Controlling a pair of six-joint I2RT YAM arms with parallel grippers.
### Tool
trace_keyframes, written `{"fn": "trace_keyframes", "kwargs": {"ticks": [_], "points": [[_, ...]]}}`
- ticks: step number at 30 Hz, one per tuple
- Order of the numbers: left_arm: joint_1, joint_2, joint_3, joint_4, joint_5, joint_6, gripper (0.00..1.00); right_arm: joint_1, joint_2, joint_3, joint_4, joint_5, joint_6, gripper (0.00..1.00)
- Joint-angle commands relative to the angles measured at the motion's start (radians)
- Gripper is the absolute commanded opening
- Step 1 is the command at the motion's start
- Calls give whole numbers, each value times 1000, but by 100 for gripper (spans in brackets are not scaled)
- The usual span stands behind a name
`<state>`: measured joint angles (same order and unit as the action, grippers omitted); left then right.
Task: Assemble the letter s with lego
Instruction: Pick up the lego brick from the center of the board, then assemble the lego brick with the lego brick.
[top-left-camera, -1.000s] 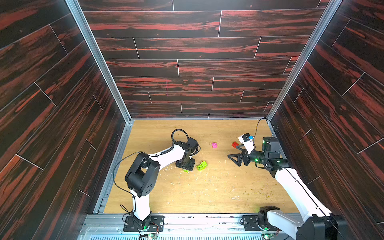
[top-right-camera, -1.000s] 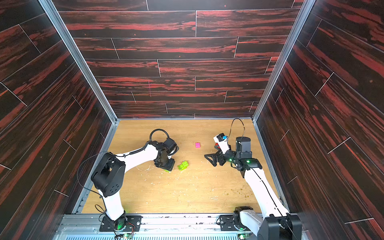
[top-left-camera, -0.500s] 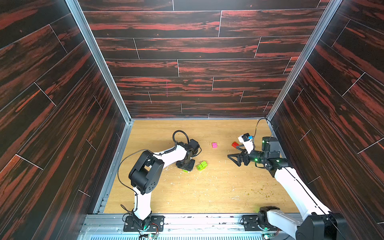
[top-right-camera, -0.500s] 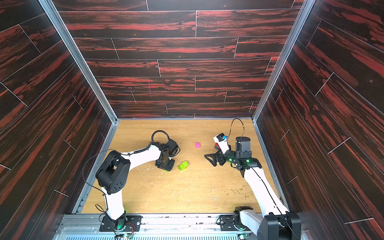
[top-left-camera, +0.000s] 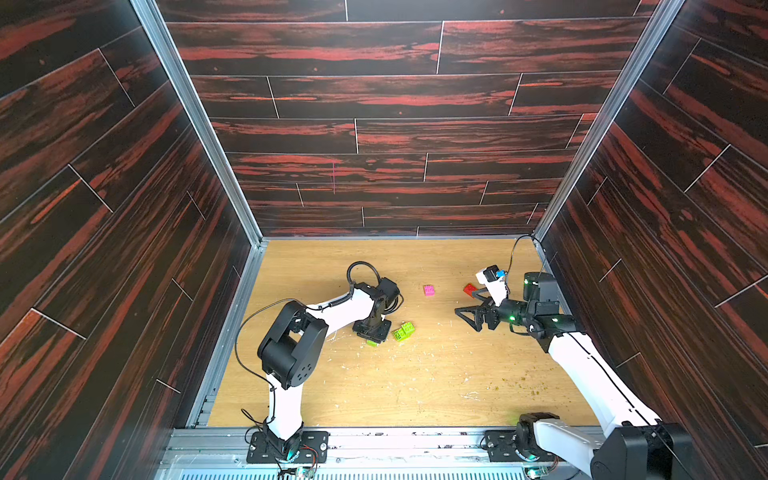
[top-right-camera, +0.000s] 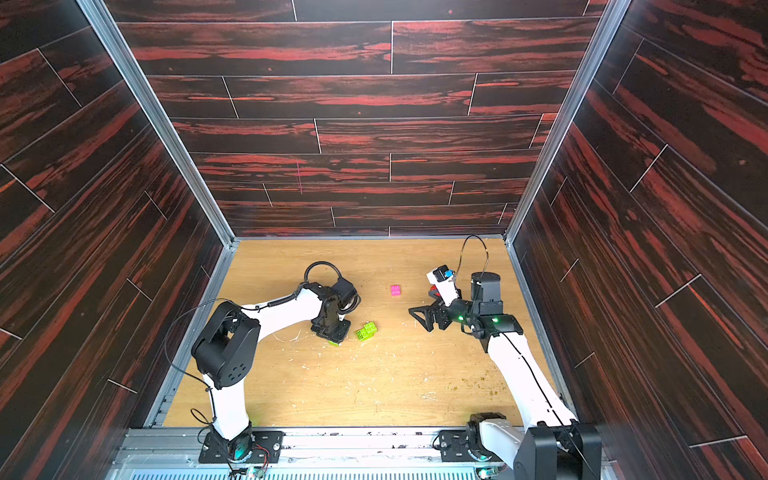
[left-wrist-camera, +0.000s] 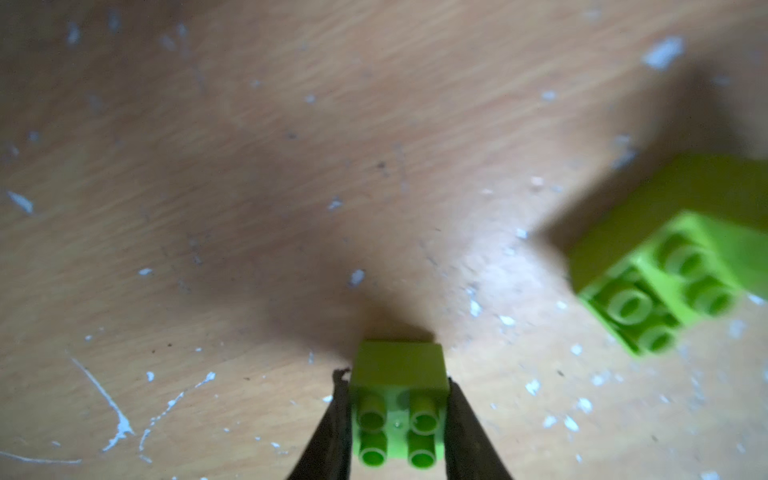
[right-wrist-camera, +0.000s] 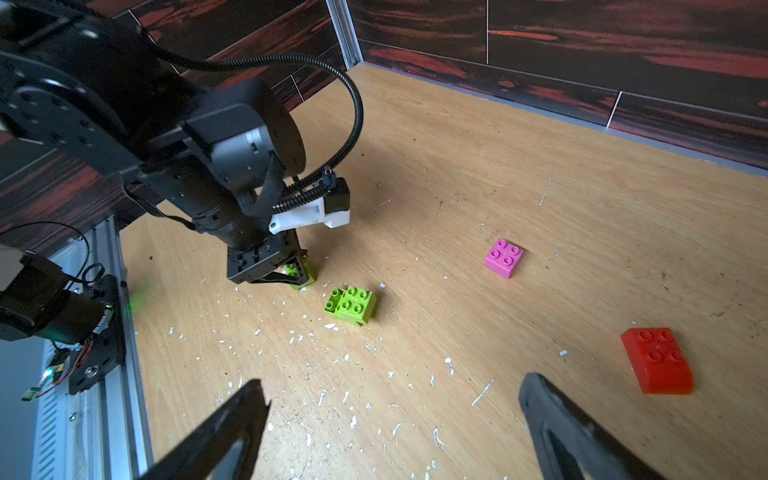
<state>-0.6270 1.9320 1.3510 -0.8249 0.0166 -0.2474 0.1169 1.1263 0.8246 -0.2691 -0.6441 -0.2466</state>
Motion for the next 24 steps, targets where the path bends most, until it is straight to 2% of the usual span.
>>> {"fn": "trace_keyframes", "kwargs": {"ticks": [1,8,11,14,17,24], "points": [[-4,-12,77,-108,37,180,17,-3,10,24,-9,-20,0,98],[-5,-16,222,-235,38,616,16,-5,7,13,-3,-6,8,99],[-4,12,294,-231,39,694,16,-7,17,7,4,-3,23,98],[-12,83,411,-303,79,726,16,-9,24,-5,22,-1,51,99],[-28,121,457,-297,93,734,16,-10,37,-11,19,14,64,98],[-54,194,529,-293,78,639,16,-25,52,-13,1,49,79,98]]}}
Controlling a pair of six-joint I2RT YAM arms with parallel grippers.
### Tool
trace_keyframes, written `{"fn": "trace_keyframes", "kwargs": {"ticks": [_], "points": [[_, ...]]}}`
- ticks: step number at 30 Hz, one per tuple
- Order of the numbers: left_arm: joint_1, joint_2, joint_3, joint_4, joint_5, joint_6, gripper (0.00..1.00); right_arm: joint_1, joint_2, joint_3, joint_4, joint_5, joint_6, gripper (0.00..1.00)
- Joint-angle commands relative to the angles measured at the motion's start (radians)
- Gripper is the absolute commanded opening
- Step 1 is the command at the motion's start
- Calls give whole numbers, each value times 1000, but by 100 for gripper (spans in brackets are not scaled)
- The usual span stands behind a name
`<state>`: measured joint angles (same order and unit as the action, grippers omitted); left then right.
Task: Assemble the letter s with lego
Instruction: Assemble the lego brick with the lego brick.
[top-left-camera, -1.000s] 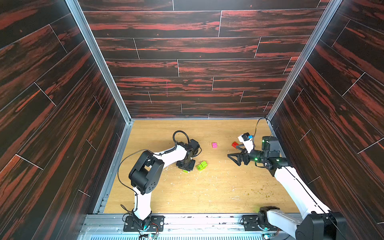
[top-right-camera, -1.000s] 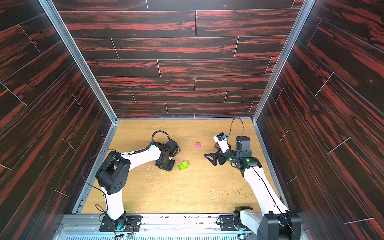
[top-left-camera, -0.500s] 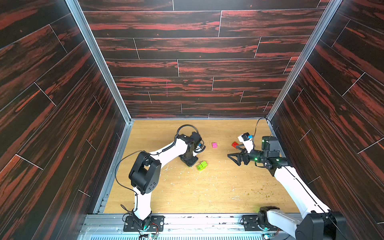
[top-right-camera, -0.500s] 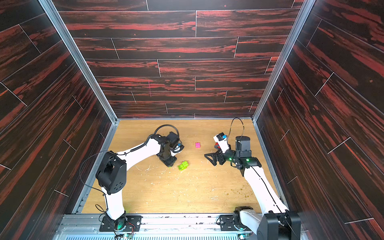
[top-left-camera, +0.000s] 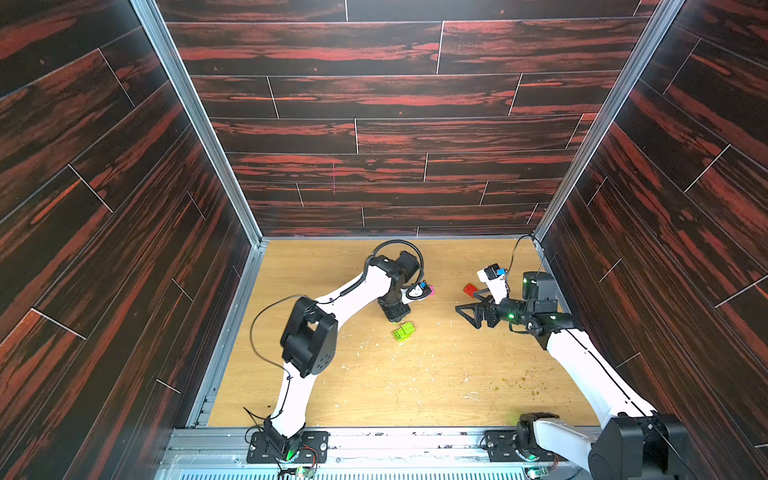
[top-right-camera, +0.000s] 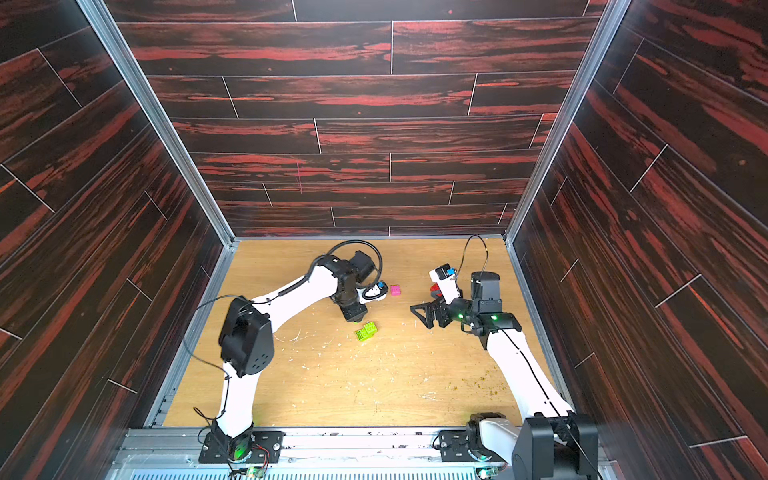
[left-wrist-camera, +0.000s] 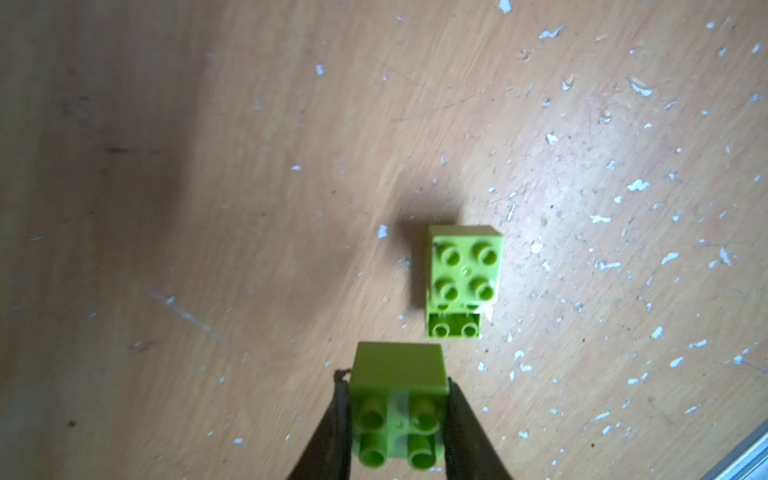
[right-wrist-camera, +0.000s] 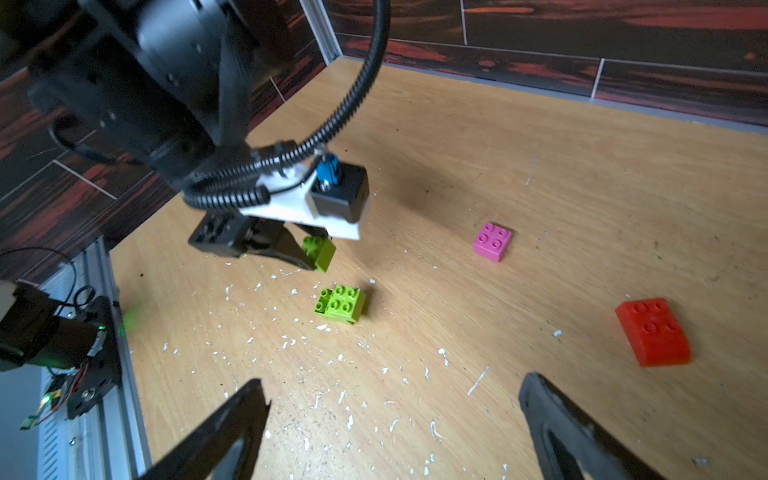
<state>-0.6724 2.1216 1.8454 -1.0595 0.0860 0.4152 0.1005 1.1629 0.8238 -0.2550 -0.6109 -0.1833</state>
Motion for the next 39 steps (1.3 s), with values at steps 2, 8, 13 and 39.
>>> {"fn": "trace_keyframes", "kwargs": {"ticks": [2,8,13,39], "points": [[-21,20,49,-67,14,-49,16,-10,18,-11,-15,24,19,98],[-49,50,54,-91,20,-97,16,-12,23,-2,-26,31,14,98],[-64,55,52,-74,-5,-116,16,-13,23,-2,-29,29,11,98],[-85,77,103,-155,-71,-141,15,-29,17,0,-36,29,1,99]]}}
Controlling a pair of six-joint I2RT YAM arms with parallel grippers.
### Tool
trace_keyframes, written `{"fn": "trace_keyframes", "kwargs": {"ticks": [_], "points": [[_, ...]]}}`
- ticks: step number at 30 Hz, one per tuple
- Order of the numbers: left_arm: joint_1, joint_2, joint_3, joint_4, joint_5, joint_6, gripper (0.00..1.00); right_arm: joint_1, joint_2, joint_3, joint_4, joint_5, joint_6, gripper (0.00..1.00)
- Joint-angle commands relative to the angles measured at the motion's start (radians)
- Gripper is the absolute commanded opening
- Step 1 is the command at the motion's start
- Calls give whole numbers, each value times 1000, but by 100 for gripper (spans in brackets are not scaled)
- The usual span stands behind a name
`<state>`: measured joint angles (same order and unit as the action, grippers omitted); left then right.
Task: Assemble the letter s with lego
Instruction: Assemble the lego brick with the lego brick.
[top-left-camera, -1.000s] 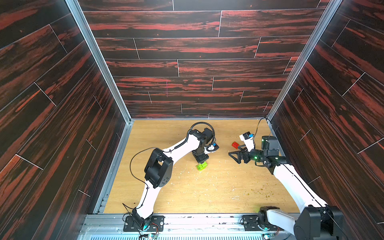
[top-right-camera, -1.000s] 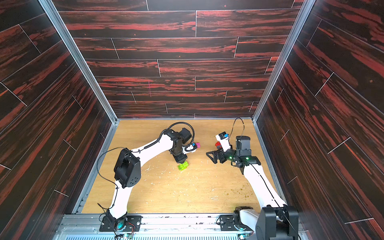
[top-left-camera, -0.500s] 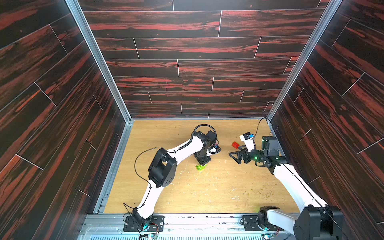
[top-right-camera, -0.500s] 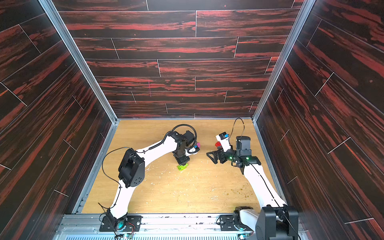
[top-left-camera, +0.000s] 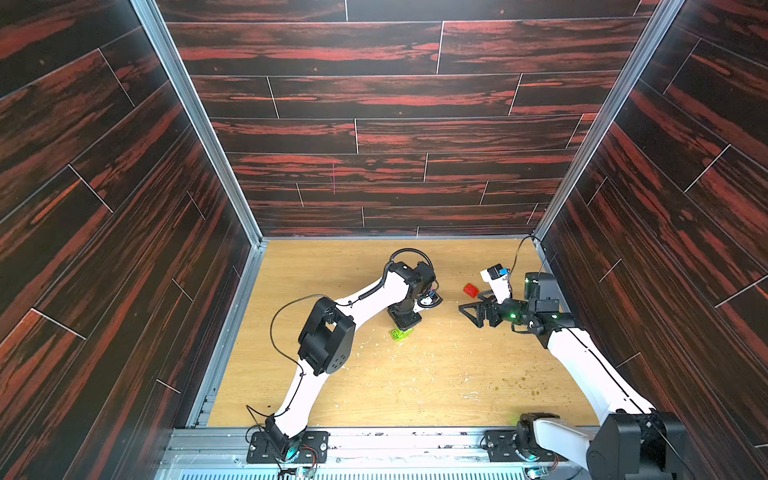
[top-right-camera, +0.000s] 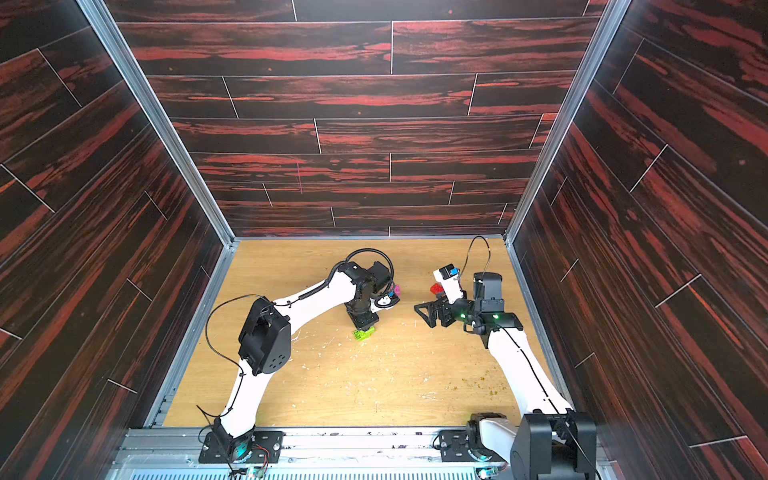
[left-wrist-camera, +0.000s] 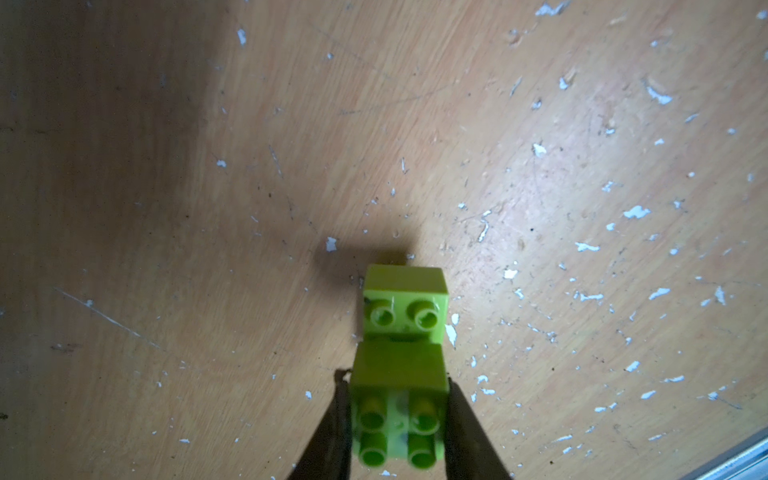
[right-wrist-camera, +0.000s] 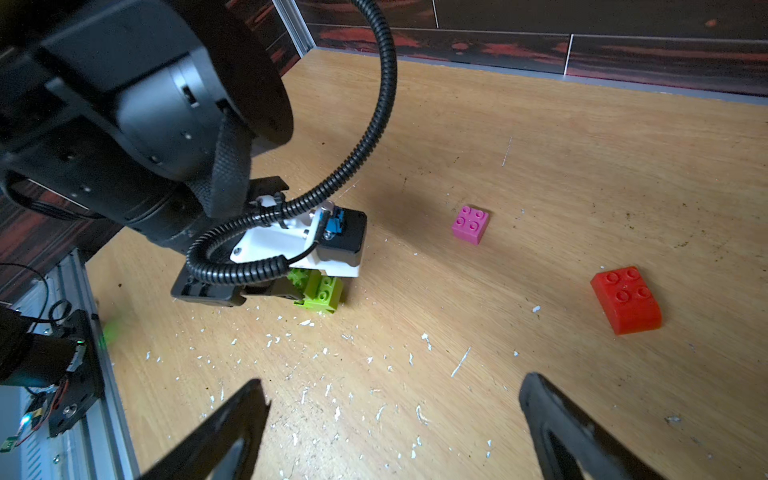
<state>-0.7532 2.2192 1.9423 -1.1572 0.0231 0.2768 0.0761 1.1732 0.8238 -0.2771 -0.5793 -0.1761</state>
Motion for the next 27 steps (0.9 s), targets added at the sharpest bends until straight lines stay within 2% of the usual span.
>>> {"fn": "trace_keyframes", "kwargs": {"ticks": [1,16,27], "points": [[-3,-26,-6,-50,-10,1,15,-4,7,0,-13,-2,-6,98],[-9,-13,-68,-29,-10,2,14,-4,11,8,-22,-6,-7,98],[-15,-21,-139,-18,-17,-61,12,-5,3,5,-27,-5,-13,98]]}}
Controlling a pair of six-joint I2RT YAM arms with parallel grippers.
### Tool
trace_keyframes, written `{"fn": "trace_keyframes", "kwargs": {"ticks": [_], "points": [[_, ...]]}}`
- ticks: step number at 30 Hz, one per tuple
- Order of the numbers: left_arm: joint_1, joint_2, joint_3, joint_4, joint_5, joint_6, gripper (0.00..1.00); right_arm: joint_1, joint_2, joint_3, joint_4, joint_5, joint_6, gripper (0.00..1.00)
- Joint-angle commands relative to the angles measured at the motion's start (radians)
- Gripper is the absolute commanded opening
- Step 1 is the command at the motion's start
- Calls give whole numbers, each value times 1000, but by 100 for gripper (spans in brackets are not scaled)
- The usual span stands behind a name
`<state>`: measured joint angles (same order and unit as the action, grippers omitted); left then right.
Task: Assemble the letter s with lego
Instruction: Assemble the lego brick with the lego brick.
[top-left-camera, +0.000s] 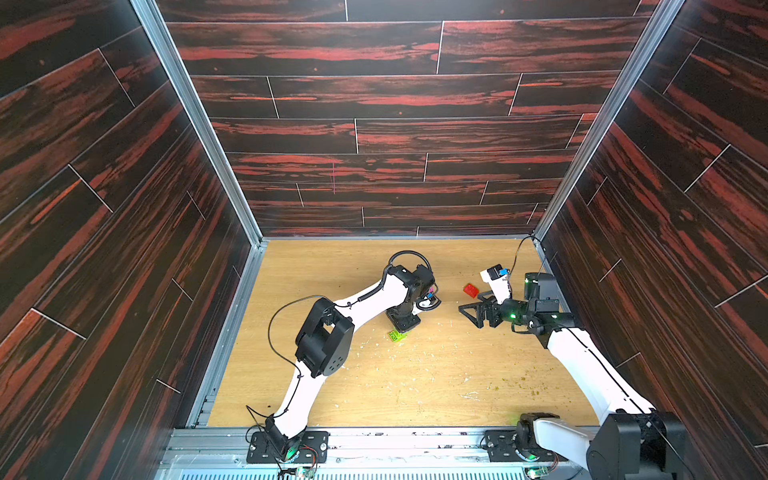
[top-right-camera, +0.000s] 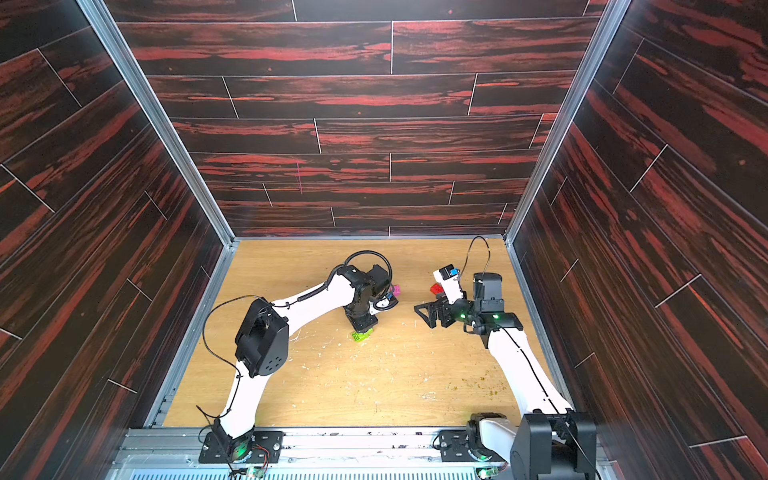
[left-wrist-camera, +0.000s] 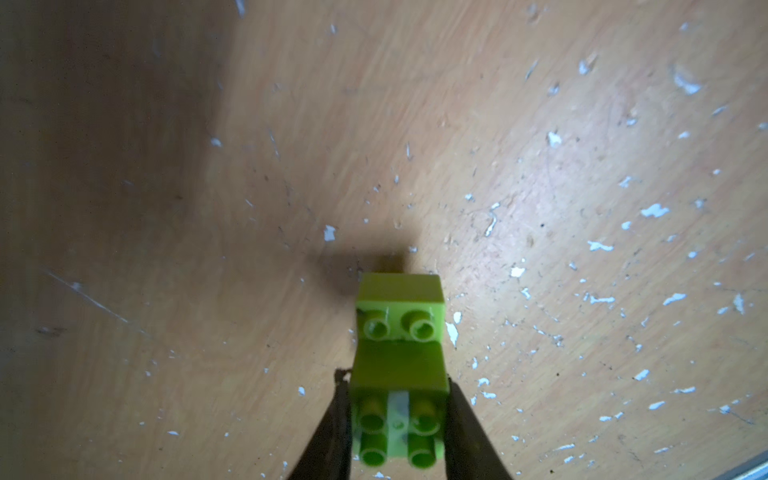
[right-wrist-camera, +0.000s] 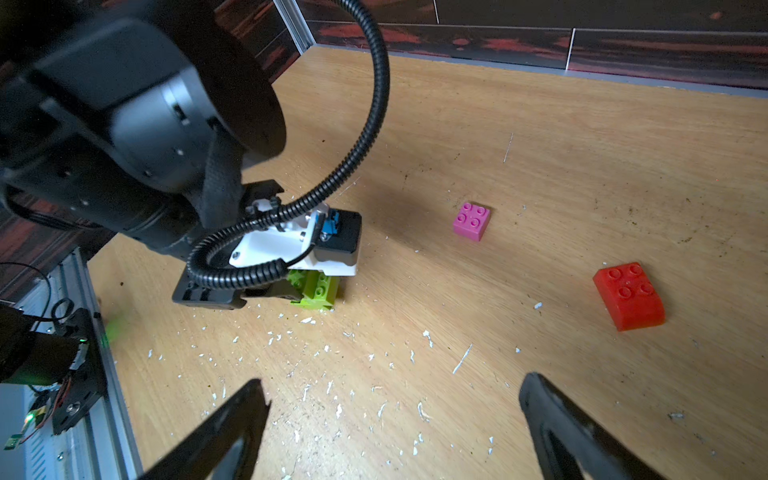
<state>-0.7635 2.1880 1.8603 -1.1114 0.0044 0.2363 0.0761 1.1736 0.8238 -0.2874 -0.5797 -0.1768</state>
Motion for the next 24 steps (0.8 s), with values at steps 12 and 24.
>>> {"fn": "trace_keyframes", "kwargs": {"ticks": [12,24], "points": [[-6,34,-105,-54,54,-18,10,-6,-15,-3,-19,-1,-12,99],[0,1,-6,-79,30,172,17,-9,-25,5,-21,-3,-10,98]]}}
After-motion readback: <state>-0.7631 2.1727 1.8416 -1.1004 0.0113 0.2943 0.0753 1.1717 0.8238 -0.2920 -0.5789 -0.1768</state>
